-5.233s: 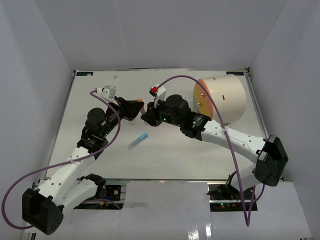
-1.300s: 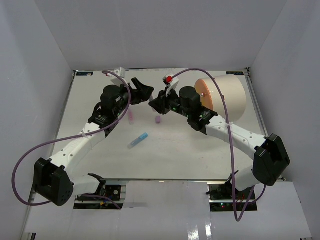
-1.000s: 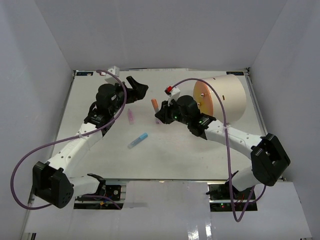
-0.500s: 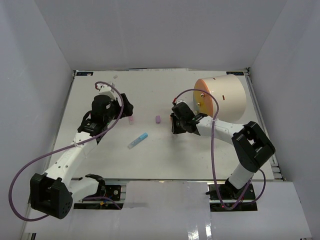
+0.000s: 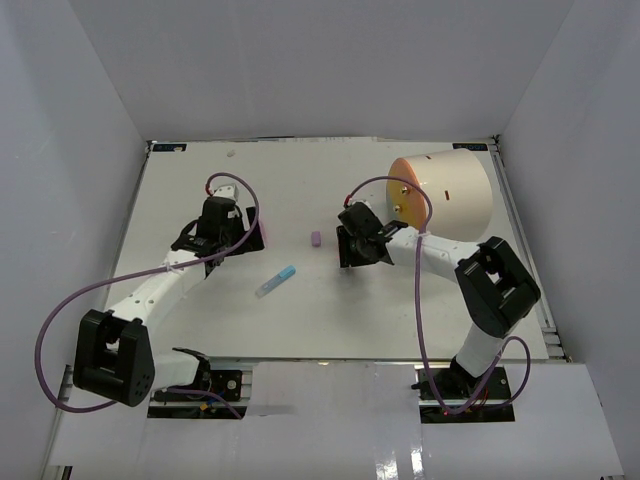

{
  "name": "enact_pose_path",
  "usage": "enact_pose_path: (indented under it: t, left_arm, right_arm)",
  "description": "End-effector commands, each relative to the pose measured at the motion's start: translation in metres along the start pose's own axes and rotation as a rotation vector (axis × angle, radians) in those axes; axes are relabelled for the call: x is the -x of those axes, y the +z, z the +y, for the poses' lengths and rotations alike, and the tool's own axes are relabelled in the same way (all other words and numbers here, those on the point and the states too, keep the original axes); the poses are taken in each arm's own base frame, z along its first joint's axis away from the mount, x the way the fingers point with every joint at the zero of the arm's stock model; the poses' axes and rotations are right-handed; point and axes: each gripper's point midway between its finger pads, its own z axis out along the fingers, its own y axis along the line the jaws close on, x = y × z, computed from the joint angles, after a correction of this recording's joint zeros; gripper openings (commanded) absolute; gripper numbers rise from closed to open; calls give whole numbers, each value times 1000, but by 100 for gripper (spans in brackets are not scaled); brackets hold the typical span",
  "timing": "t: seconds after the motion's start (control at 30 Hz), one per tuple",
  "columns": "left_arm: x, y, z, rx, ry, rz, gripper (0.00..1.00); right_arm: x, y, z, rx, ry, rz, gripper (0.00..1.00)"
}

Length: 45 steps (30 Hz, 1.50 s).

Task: Sort the stationery into containers
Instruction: Place the pen at the center of the board, then pick up the pen from the center of the board.

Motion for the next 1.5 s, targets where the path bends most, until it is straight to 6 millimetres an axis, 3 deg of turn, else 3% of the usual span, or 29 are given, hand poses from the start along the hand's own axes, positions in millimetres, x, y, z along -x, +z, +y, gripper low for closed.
enact_pose_path:
  t: [0.0, 0.23, 0.4, 0.43, 0.5, 0.57, 0.6, 0.8, 1.13, 1.37, 1.47]
  left_arm:
    - [5, -2, 5, 29, -11, -16, 98]
    - [3, 16, -2, 52, -92, 64, 98]
    - [9, 39, -7, 96, -150, 111, 98]
    - [18, 42, -10, 99, -157, 100, 98]
    - [15, 56, -8, 131, -167, 124, 98]
    - [23, 63, -10, 149, -173, 126, 98]
    - [16, 73, -8, 168, -172, 153, 98]
    - [10, 96, -4, 221, -180, 198, 96]
    - [-21, 116, -4, 266, -136, 278, 81]
    - [-41, 116, -4, 258, -123, 332, 52]
    - [-48, 112, -6, 239, -115, 349, 33]
  right_arm:
    - [27, -21, 12, 46, 3, -70, 51]
    - [85, -118, 32, 222, -33, -369, 77]
    - [102, -182, 29, 319, -45, -604, 98]
    - [97, -183, 26, 319, -48, -615, 98]
    - [100, -201, 24, 344, -48, -682, 90]
    - [97, -203, 21, 349, -50, -708, 90]
    - [100, -214, 20, 362, -45, -750, 90]
    - [91, -212, 4, 328, 15, -788, 90]
    - [78, -202, 13, 380, -77, -768, 90]
    - [75, -197, 15, 385, -79, -748, 90]
    - [75, -194, 17, 389, -83, -734, 90]
